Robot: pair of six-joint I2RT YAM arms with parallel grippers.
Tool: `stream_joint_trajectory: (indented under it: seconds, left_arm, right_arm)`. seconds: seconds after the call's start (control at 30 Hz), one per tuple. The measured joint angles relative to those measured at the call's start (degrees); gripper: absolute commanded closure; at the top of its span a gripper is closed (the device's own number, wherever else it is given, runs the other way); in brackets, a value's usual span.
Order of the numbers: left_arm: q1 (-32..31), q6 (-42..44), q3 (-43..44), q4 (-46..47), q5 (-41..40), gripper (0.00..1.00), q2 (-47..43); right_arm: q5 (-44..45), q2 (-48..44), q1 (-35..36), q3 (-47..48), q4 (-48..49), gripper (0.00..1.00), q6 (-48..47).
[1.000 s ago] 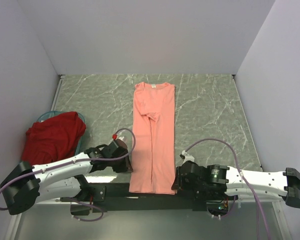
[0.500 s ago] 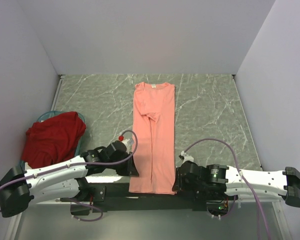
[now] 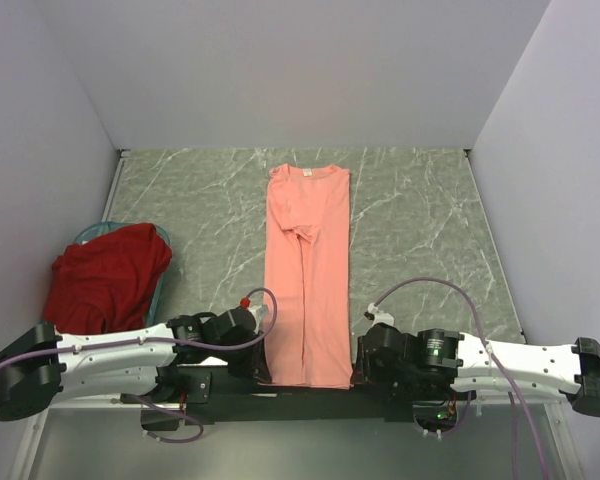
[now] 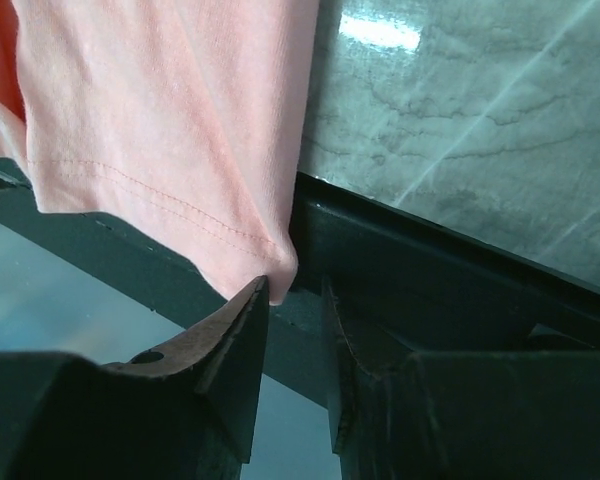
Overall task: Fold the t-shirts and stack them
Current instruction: Fold the tshirt
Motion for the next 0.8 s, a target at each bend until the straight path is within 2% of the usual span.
stream_joint_trajectory:
  seconds: [0.2, 0.4, 0.6, 0.8]
  left_arm:
    - [-0.50, -1.25, 0.00, -1.20, -0.33, 0.77, 0.11]
    - [-0.57, -2.21, 0.61, -6.10, -1.53, 0.72, -4.42]
    - [-0.63, -3.72, 4.48, -12.44, -5.14, 0.59, -9.94]
    - [-0.63, -6.91, 3.63, -14.56, -7.17, 0.56, -10.86]
  right_arm:
    - [0.31, -1.64, 0.00, 0.04, -1.36, 0.56, 1.40]
    - [-0.15, -4.09, 0.00, -0.09, -1.20, 0.56, 3.67]
    - [-1.77, -5.49, 0.00, -2.16, 0.68, 0.56, 6.54]
    - [-2.38, -5.90, 0.00, -3.06, 1.64, 0.57, 8.00]
